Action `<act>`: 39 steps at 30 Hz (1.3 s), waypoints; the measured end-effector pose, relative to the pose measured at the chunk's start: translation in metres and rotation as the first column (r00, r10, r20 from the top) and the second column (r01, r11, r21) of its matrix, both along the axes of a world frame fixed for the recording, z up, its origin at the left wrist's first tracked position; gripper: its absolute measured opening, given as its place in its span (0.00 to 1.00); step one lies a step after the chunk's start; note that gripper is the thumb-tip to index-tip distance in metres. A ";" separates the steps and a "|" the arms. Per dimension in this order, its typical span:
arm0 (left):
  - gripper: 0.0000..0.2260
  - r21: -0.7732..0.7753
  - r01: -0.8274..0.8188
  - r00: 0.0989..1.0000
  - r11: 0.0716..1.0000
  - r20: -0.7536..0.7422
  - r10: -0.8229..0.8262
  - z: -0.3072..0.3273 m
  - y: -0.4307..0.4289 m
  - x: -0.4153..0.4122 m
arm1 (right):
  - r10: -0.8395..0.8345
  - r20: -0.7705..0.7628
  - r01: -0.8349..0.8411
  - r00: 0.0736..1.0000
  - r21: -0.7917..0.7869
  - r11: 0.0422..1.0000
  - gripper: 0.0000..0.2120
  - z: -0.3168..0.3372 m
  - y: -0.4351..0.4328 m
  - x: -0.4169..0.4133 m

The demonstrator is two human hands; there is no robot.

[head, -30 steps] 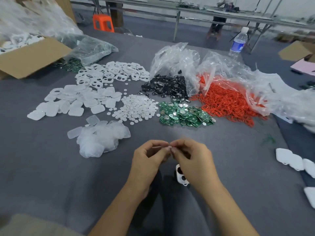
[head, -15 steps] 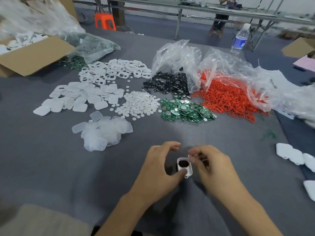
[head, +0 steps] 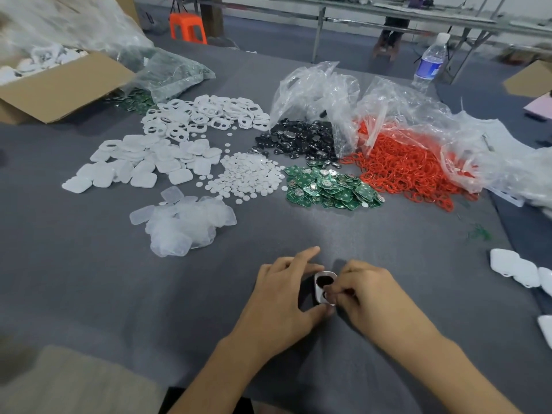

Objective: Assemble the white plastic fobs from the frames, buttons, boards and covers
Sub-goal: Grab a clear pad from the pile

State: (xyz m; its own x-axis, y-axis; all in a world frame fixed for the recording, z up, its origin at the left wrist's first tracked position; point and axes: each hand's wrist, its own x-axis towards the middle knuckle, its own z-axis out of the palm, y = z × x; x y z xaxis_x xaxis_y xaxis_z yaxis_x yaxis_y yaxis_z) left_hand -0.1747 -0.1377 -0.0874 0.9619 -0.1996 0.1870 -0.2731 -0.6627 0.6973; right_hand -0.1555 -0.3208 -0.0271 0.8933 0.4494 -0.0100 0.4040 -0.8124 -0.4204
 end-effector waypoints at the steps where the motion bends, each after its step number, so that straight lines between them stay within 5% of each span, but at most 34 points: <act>1: 0.38 0.001 -0.001 1.000 1.000 0.000 0.001 0.000 0.000 0.000 | 0.006 -0.015 -0.006 1.000 0.000 1.000 0.09 0.001 0.000 0.003; 9: 0.36 0.028 -0.018 1.000 0.999 -0.011 0.019 -0.003 0.000 0.001 | -0.102 -0.270 0.098 0.957 -0.031 0.995 0.12 0.015 0.006 0.030; 16: 0.35 0.029 -0.023 1.000 0.999 -0.007 0.023 -0.006 0.001 0.002 | -0.178 -0.320 0.134 0.930 -0.157 0.979 0.11 0.019 0.014 0.046; 21: 0.32 0.028 -0.034 0.999 0.999 -0.008 0.034 -0.005 0.000 0.001 | -0.203 -0.215 0.196 0.955 -0.054 0.979 0.11 0.010 0.008 0.031; 29: 0.31 0.023 -0.025 1.000 0.999 0.009 0.024 -0.002 0.001 0.000 | -0.123 0.192 0.082 0.974 0.207 0.975 0.08 -0.023 -0.003 -0.019; 39: 0.31 0.006 -0.025 0.999 1.000 0.030 0.025 0.001 -0.001 -0.001 | -0.214 0.300 0.091 0.930 0.375 0.923 0.07 -0.037 -0.006 -0.033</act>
